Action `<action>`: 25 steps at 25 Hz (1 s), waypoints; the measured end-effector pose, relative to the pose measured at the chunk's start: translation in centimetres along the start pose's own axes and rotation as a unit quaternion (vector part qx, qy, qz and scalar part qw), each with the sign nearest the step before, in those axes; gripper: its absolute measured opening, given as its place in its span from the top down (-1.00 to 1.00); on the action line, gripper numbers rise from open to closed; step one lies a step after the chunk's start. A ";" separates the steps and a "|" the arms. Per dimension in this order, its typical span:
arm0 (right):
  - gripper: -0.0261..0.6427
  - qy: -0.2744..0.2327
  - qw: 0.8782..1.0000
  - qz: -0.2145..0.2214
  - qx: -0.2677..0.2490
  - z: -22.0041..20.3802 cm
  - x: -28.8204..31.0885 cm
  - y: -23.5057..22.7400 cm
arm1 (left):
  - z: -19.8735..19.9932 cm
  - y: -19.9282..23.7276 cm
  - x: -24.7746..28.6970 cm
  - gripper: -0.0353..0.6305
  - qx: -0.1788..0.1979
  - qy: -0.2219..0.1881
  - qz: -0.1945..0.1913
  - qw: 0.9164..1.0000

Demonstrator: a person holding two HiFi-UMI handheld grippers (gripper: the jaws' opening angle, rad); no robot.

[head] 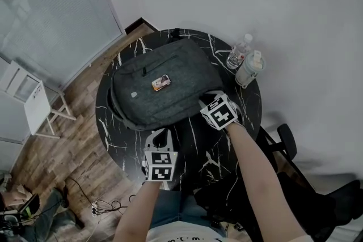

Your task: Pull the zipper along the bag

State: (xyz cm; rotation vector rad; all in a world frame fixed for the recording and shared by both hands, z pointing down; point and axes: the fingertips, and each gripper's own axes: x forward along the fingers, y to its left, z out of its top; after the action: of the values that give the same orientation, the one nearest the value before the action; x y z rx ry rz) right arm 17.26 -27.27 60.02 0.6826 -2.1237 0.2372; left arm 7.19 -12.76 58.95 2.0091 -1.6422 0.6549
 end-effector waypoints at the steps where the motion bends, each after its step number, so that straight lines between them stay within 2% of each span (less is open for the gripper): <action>1: 0.52 -0.002 1.000 -0.003 0.001 0.0 0.1 -0.1 | -0.3 0.3 -0.1 0.85 -0.001 -0.001 0.004 1.000; 10: 0.53 -0.012 1.000 -0.018 0.004 0.1 -0.1 -0.3 | -1.3 3.4 -2.0 0.85 0.008 -0.013 0.042 0.999; 16: 0.53 0.000 1.000 -0.020 0.012 -0.1 0.1 -0.2 | -2.0 5.5 -2.9 0.85 -0.005 -0.010 0.061 0.998; 20: 0.54 0.003 1.000 -0.028 0.009 -0.1 0.1 -0.4 | -2.1 6.4 -3.1 0.85 -0.005 -0.007 0.063 0.998; 25: 0.54 0.009 0.999 -0.045 0.009 -0.2 0.2 -0.4 | -1.4 7.4 -4.1 0.84 0.006 -0.016 0.042 0.999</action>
State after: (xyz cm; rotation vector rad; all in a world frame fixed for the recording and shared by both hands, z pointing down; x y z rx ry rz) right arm 17.55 -27.61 60.25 0.7807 -2.0698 0.2127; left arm -0.85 -10.10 57.90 1.9773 -1.7520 0.6664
